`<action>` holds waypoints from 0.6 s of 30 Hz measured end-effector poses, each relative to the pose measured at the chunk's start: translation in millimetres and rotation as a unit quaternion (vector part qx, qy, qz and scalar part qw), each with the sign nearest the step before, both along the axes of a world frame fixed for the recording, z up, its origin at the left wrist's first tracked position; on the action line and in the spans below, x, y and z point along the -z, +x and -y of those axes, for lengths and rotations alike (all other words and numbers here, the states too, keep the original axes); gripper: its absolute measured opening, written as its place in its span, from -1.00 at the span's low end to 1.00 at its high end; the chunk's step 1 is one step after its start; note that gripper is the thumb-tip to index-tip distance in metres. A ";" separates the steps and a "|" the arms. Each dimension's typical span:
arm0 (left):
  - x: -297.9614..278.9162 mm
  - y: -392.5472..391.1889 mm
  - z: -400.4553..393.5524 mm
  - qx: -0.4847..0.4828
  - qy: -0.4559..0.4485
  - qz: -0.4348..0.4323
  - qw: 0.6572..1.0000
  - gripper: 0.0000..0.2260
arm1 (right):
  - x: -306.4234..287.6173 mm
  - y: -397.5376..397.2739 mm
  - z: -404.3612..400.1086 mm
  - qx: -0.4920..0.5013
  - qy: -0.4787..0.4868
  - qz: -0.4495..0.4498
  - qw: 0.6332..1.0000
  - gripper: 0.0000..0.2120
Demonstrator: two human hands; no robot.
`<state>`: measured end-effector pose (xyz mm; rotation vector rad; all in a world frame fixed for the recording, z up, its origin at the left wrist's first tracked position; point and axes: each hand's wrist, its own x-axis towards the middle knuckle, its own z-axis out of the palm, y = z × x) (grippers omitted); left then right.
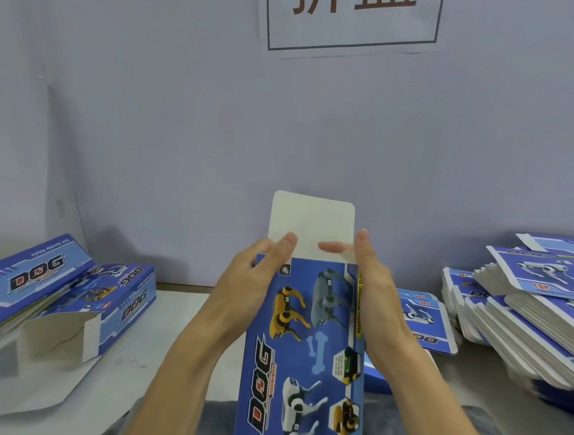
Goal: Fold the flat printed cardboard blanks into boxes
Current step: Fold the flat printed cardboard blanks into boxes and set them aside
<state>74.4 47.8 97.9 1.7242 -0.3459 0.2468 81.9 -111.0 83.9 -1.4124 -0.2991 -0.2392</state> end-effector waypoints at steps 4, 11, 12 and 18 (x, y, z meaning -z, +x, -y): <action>-3.8 0.1 -1.7 -0.029 -0.034 -0.019 0.999 -0.59 | -4.8 -1.5 -2.8 0.046 -0.062 -0.001 0.997 -0.60; 4.2 1.6 2.8 -0.094 -0.113 -0.032 0.989 -0.73 | -0.1 2.4 -4.0 0.014 0.029 -0.042 0.999 -0.70; 3.9 1.7 3.1 -0.098 -0.120 -0.032 0.987 -0.67 | -0.5 2.3 -4.2 0.010 0.029 -0.037 0.999 -0.62; 2.2 1.3 9.3 -0.097 -0.164 0.013 0.982 -0.84 | -2.3 -0.4 -6.2 0.012 0.028 -0.006 1.000 -0.57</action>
